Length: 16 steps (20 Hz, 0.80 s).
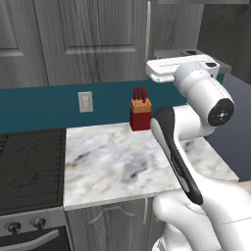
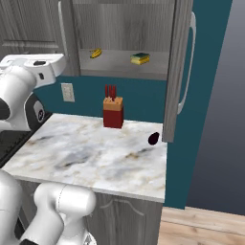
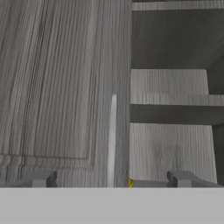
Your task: Pick the sponge and sponge from the cabinet and place them on the counter.
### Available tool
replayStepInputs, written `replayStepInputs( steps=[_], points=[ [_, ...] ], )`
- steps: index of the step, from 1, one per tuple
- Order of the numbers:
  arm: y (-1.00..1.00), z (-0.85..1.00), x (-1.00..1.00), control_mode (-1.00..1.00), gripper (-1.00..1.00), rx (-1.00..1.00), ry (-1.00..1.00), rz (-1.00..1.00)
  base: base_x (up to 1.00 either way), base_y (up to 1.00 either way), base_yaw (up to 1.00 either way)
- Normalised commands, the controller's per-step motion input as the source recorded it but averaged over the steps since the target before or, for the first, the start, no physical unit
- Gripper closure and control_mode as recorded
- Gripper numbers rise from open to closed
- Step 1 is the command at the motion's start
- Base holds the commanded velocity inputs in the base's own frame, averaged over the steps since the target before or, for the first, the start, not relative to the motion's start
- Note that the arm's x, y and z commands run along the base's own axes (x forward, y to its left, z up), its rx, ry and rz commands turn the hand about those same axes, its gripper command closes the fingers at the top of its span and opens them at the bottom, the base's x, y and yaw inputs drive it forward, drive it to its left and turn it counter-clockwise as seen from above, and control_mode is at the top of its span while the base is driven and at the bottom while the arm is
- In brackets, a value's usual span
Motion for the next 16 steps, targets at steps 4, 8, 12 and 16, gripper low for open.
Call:
replayStepInputs(
  steps=[4, 8, 12, 16],
  points=[
    [0.0, 0.0, 0.39, -1.0, -1.0, 0.02, 0.0, 0.0, 0.0, 0.0, 0.0],
    [0.0, 0.0, 0.39, -1.0, -1.0, 0.01, 0.0, 0.0, 0.0, 0.0, 0.0],
    [0.04, 0.0, 0.42, -1.0, -1.0, 0.01, 0.0, 0.0, 0.0, 0.0, 0.0],
    [0.16, 0.0, 0.43, -1.0, -1.0, 0.0, 0.0, 0.0, 0.0, 0.0, 0.0]
  ],
)
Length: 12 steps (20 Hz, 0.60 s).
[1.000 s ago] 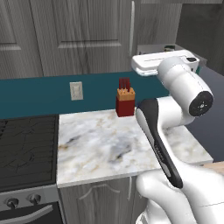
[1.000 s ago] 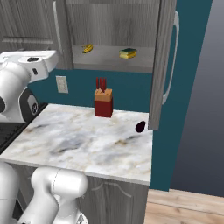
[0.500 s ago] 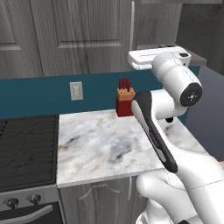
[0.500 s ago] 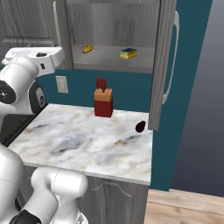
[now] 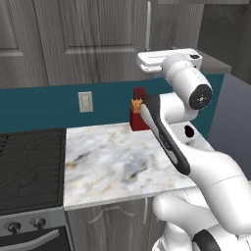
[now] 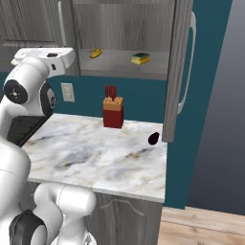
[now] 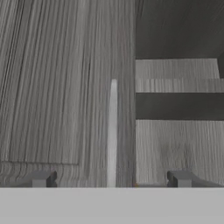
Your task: Pick the sponge and sponge from the cabinet and place them on the counter.
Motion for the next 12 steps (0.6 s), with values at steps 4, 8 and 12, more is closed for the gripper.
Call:
replayStepInputs(
  steps=[4, 8, 12],
  points=[
    [0.07, 0.0, 0.42, -1.0, -1.0, 0.0, 0.0, 0.0, 0.0, 0.0, 0.0],
    [0.0, 0.0, 0.44, -1.0, -1.0, 0.01, 0.0, 0.0, 0.0, 0.0, 0.0],
    [0.01, 0.0, 0.49, -1.0, -1.0, 0.01, 0.0, 0.0, 0.0, 0.0, 0.0]
  ],
)
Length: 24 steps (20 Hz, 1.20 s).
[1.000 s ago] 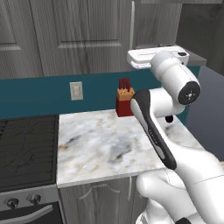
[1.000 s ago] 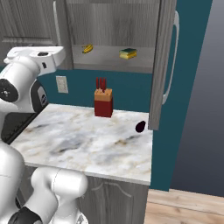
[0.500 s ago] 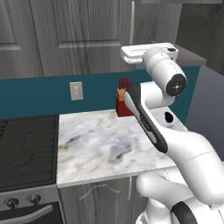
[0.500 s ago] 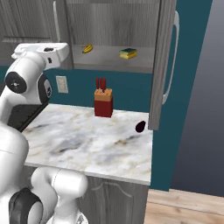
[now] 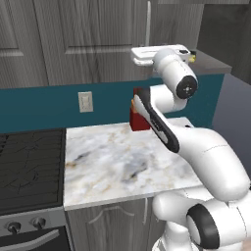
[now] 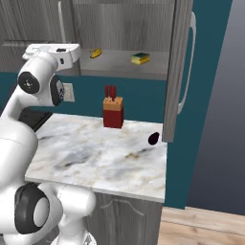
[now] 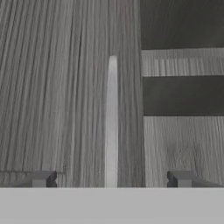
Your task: Pick the sponge and sponge from the cabinet and place them on the counter.
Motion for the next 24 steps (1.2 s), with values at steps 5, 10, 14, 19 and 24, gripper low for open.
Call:
replayStepInputs(
  steps=[5, 10, 14, 19, 24],
  points=[
    [0.05, 0.0, 0.47, -1.0, -1.0, 0.0, 0.0, 0.0, 0.0, 0.0, 0.0],
    [0.06, 0.0, 0.42, -1.0, -1.0, 0.0, 0.0, 0.0, 0.0, 0.0, 0.0],
    [0.12, 0.0, 0.42, -1.0, -1.0, 0.0, 0.0, 0.0, 0.0, 0.0, 0.0],
    [0.16, 0.0, 0.44, -1.0, -1.0, 0.0, 0.0, 0.0, 0.0, 0.0, 0.0],
    [0.19, 0.0, 0.49, -1.0, 1.0, 0.0, 0.0, 0.0, 0.0, 0.0, 0.0]
  ],
)
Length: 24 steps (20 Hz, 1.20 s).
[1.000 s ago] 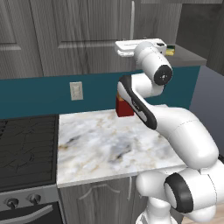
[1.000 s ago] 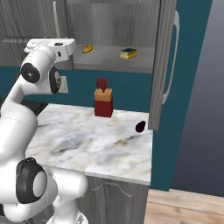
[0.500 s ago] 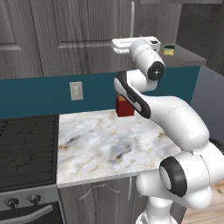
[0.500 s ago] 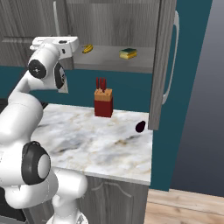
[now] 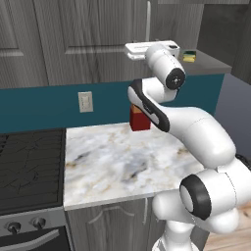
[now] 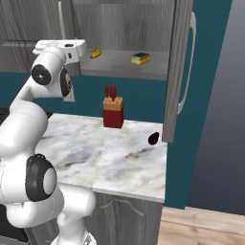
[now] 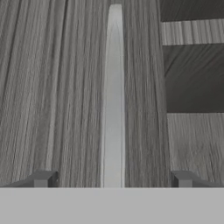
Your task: Pick the sponge and sponge from the cabinet and place them on the counter.
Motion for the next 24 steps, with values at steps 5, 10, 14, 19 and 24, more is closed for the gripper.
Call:
replayStepInputs(
  steps=[5, 10, 14, 19, 24],
  points=[
    [0.34, 0.0, 0.64, -1.0, 1.0, 0.0, 0.1, 0.0, 0.0, 0.0, 0.0],
    [0.26, 0.0, 0.58, -1.0, 1.0, 0.0, 0.12, 0.0, 0.0, 0.0, 0.0],
    [0.3, -0.03, 0.61, -1.0, 1.0, 0.0, 0.14, 0.0, 0.0, 0.0, 0.0],
    [0.31, -0.07, 0.63, -1.0, 1.0, 0.0, 0.15, 0.0, 0.0, 0.0, 0.0],
    [0.26, -0.13, 0.57, -1.0, 1.0, 0.0, 0.16, 0.0, 0.0, 0.0, 0.0]
  ],
)
